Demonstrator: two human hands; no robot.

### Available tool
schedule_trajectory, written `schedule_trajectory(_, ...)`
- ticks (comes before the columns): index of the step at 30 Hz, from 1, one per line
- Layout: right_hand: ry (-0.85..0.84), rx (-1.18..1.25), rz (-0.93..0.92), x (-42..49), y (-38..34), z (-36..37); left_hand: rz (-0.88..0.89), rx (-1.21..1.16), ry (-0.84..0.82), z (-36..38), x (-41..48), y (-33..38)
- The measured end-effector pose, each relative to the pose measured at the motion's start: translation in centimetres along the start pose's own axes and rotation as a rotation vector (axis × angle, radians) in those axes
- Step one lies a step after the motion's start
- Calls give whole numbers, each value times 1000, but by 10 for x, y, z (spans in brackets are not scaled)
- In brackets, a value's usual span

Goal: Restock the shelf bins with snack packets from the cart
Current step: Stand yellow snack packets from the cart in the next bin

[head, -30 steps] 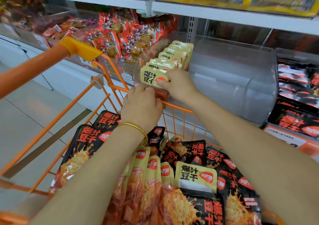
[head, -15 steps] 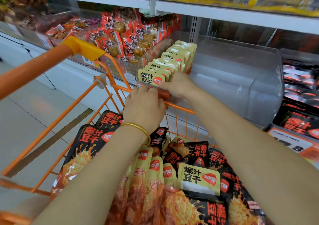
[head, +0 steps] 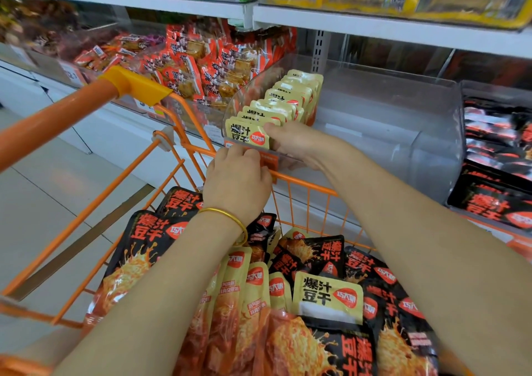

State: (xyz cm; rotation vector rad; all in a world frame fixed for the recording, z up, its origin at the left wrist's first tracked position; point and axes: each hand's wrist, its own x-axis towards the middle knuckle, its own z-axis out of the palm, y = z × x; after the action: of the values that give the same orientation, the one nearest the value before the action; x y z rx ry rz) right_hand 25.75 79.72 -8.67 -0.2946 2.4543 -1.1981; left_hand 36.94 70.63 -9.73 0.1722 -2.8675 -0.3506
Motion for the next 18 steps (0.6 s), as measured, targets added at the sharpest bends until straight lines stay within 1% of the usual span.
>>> schedule_trajectory(2,-46,-20,-10,-5,0,-3,4,5,4,0,0,0)
schedule_trajectory(4,-8,-127,-53,-15,-1,-7,6,12,5,0,-1,0)
schedule_trajectory(5,64,-200,-81,-24,-4,-11,6,19,7,1,-2,1)
schedule_trajectory(7,280,-301,-202,-48,-8,-20,7,45,19,1,-3,1)
schedule_trajectory(8,363,-305,-278,-64,-8,-23,6,63,30,1,-4,2)
schedule_trajectory(9,392,-276,-340,-81,-7,-25,6,81,45,1,-4,3)
schedule_trajectory(10,357,-242,-375,-99,-3,-26,9,96,64,0,-5,4)
schedule_trajectory(12,144,-230,-351,-134,10,-25,32,105,109,0,-5,7)
schedule_trajectory(13,16,-280,-291,-148,20,-22,56,102,138,0,-5,9)
schedule_trajectory(15,-169,-534,-190,-163,39,-15,102,91,185,1,-6,11)
schedule_trajectory(16,-226,-659,-154,-167,48,-11,116,77,190,1,-7,12)
schedule_trajectory(17,-267,-724,-129,-168,54,-9,125,61,188,1,-7,13)
schedule_trajectory(18,-289,-719,-109,-170,59,-7,132,49,187,1,-8,13)
